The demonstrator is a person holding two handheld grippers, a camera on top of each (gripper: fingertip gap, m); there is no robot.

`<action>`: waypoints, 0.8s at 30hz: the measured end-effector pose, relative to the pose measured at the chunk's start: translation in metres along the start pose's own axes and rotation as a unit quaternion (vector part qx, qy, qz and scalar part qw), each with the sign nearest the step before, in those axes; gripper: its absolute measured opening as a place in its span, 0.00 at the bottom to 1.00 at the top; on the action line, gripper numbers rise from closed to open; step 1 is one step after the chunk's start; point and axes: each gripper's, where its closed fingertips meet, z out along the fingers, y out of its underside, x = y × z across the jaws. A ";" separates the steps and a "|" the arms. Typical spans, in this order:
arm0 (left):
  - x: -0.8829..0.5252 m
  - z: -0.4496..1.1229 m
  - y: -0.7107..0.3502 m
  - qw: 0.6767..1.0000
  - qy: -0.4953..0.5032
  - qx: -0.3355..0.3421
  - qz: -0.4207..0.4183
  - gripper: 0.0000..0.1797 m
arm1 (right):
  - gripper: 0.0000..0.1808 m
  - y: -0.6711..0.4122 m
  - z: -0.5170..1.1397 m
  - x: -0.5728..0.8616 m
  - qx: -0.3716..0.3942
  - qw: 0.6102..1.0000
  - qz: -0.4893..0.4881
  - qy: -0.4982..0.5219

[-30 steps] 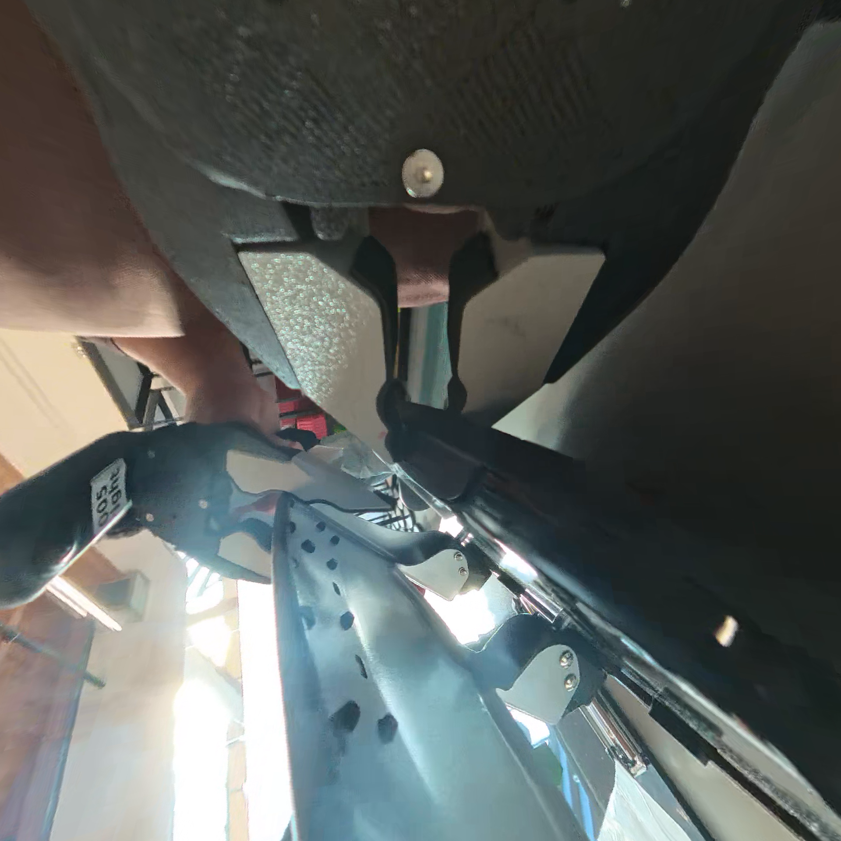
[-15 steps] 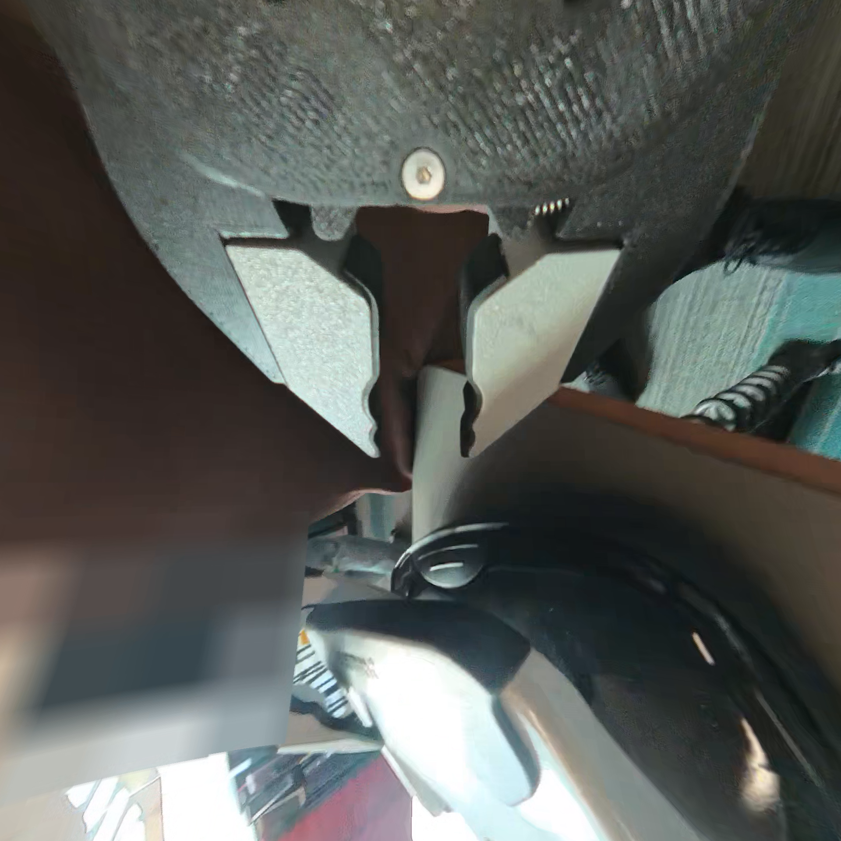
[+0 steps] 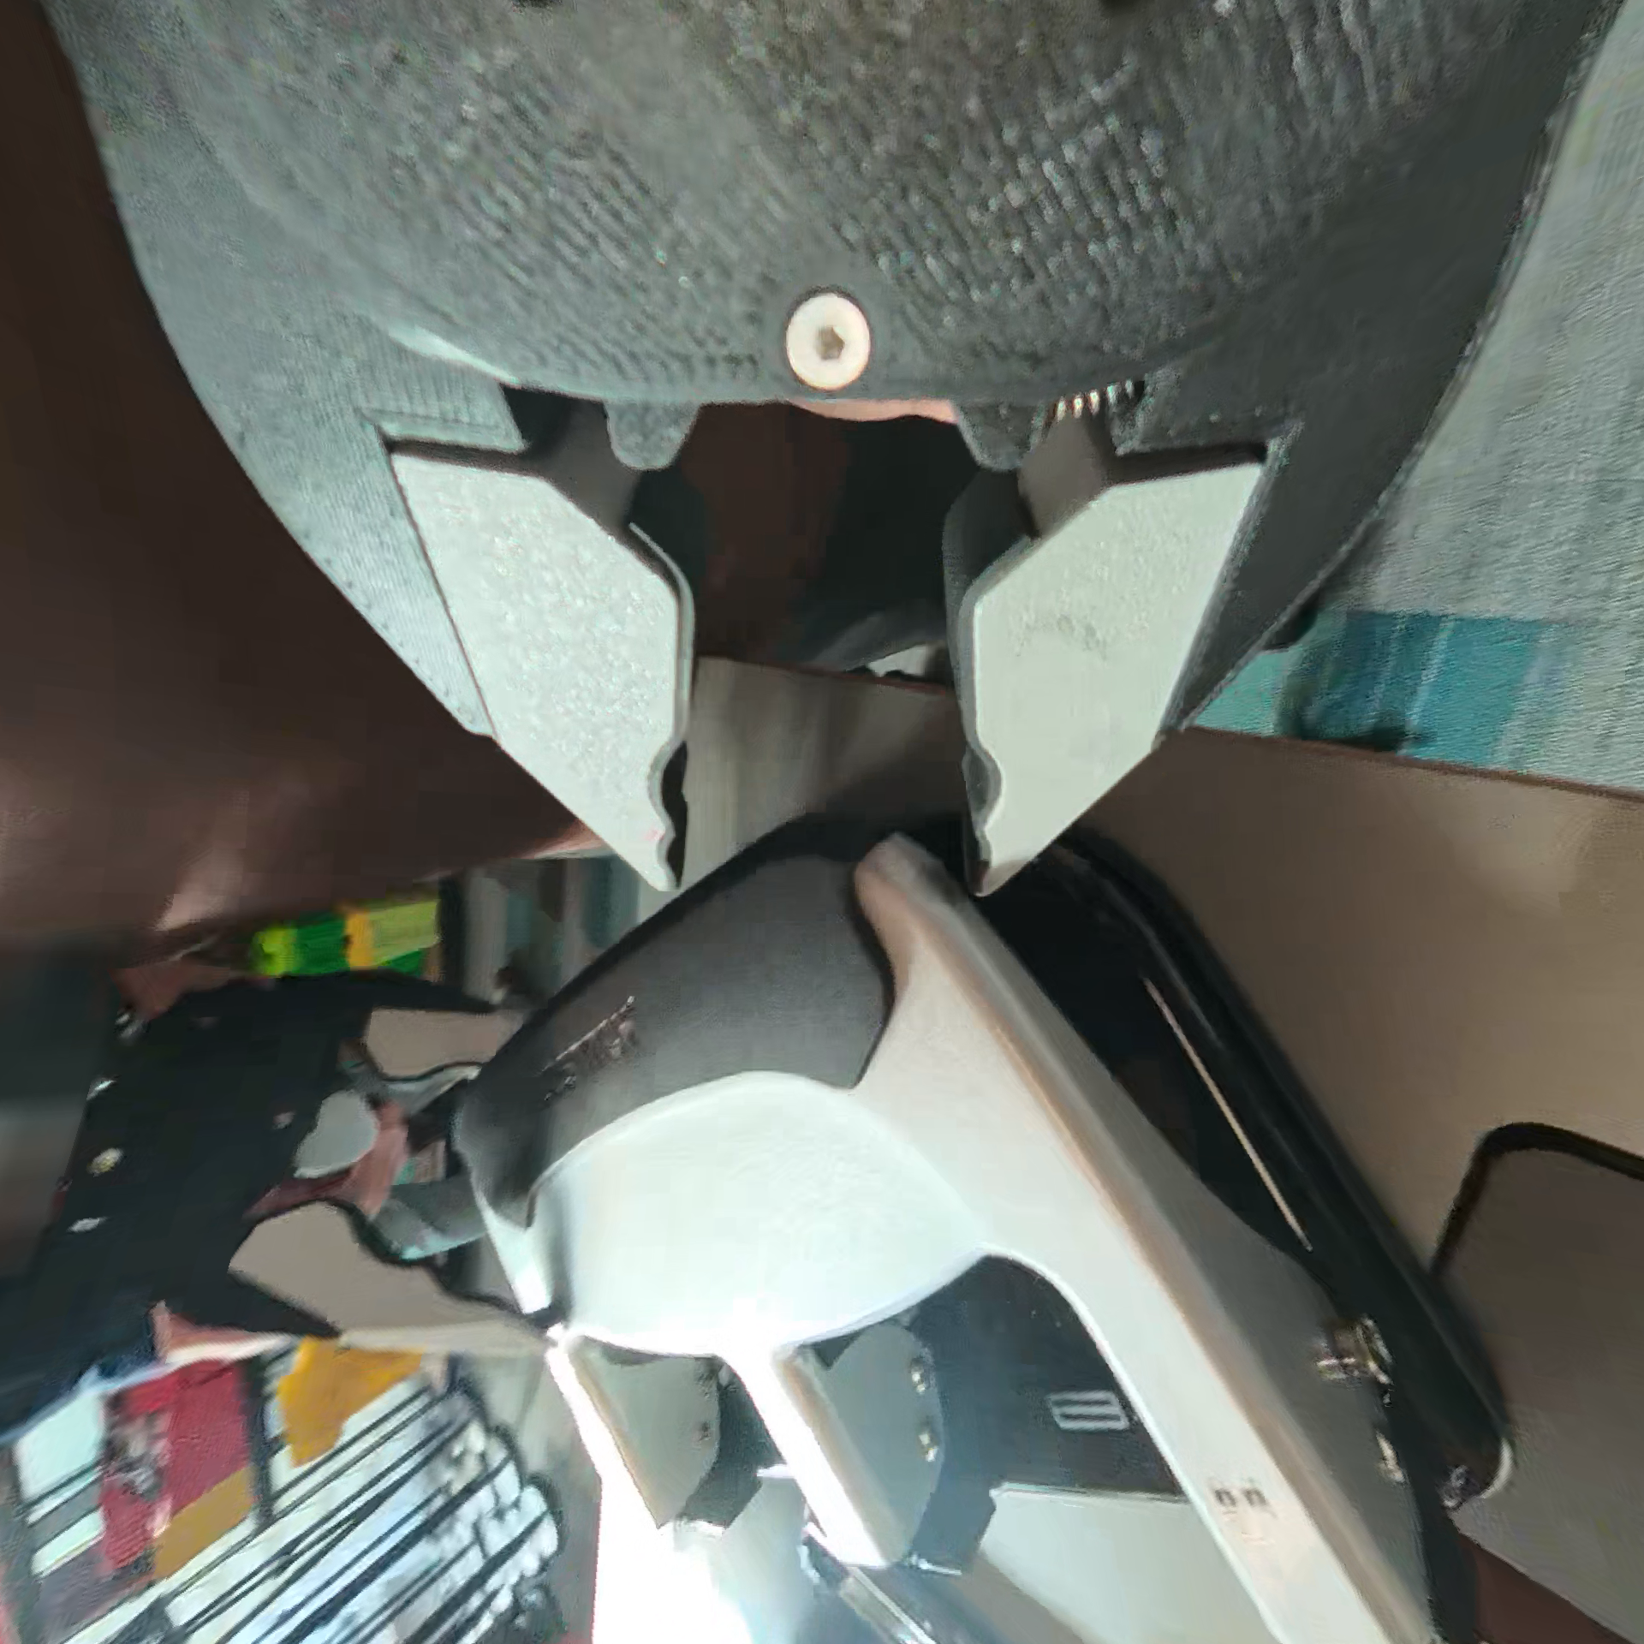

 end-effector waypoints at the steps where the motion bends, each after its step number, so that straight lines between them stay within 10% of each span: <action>1: 0.001 0.003 -0.005 1.000 0.006 0.007 -0.017 0.35 | 0.44 0.005 -0.002 0.001 -0.006 1.000 0.018 0.003; 10: -0.012 0.002 -0.008 0.994 0.006 -0.045 0.095 0.40 | 0.26 0.077 -0.068 0.014 -0.107 0.921 0.346 -0.143; 24: -0.006 0.014 -0.016 0.986 -0.115 -0.019 0.120 0.55 | 0.29 -0.010 0.087 0.058 -0.093 0.940 -0.013 -0.329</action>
